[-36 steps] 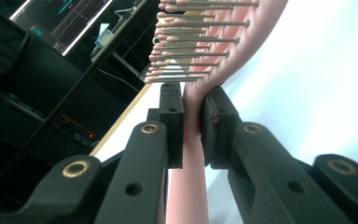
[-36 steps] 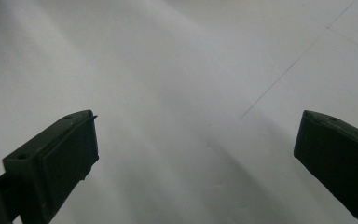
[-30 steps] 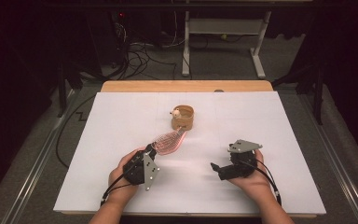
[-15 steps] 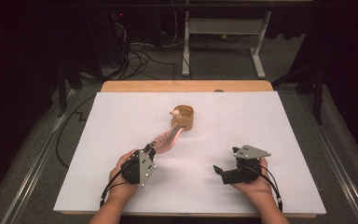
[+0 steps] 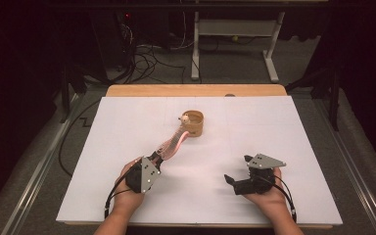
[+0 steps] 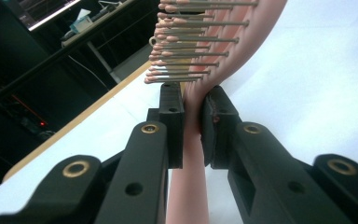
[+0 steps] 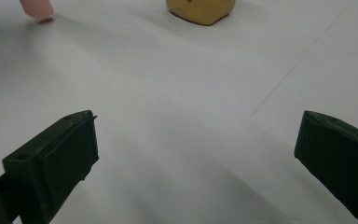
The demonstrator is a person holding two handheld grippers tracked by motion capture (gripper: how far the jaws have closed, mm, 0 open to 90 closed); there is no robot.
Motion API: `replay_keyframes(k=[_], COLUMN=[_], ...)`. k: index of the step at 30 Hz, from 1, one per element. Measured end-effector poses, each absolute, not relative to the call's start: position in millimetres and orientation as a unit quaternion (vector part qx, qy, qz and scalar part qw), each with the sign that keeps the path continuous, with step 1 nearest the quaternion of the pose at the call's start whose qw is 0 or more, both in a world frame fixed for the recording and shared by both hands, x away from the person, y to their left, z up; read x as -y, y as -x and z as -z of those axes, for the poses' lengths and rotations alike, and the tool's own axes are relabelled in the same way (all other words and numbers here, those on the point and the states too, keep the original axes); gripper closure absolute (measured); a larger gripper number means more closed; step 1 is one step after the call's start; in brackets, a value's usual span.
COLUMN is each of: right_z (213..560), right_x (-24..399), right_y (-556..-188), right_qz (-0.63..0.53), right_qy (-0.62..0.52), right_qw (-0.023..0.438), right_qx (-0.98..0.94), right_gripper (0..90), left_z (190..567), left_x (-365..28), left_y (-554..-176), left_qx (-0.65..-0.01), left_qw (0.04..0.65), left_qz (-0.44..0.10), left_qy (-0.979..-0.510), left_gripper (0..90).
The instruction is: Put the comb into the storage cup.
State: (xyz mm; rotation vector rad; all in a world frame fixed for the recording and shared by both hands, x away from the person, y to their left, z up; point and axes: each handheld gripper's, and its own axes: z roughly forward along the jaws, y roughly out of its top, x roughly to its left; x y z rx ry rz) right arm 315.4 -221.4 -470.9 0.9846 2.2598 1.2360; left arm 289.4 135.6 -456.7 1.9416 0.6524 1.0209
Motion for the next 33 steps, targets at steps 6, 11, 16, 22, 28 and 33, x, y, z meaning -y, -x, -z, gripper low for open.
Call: replay_keyframes(k=[6,11,16,22,28,33], right_z=[469.8,469.5,469.1,469.0,469.4,469.9], right_x=[220.3,220.0,218.5,216.4,213.9,212.0], right_y=[-313.8,-313.0,-311.3,-309.9,-309.3,-310.2], right_qz=[-0.449,-0.455,-0.461,-0.468,-0.47,-0.479], right_qy=[-0.348,-0.349,-0.348,-0.344,-0.341,-0.34], right_qw=[0.187,0.184,0.182,0.18,0.175,0.167], right_qx=[-0.802,-0.799,-0.796,-0.794,-0.795,-0.792], right_gripper=[0.1,0.1,0.1,0.1,0.2,0.2], left_z=[455.3,456.3,455.4,454.5,454.0,453.8], left_x=[-138.2,-136.8,-136.9,-137.2,-138.6,-139.1], left_y=[-290.4,-289.8,-288.5,-287.9,-288.6,-289.2], left_qx=[-0.273,-0.271,-0.273,-0.279,-0.287,-0.294], left_qw=[0.435,0.434,0.442,0.451,0.465,0.475], left_qz=[-0.384,-0.379,-0.374,-0.364,-0.348,-0.339], left_qy=[-0.768,-0.771,-0.768,-0.765,-0.761,-0.757], left_gripper=[80.8,80.8,80.8,80.8,80.8,80.8])
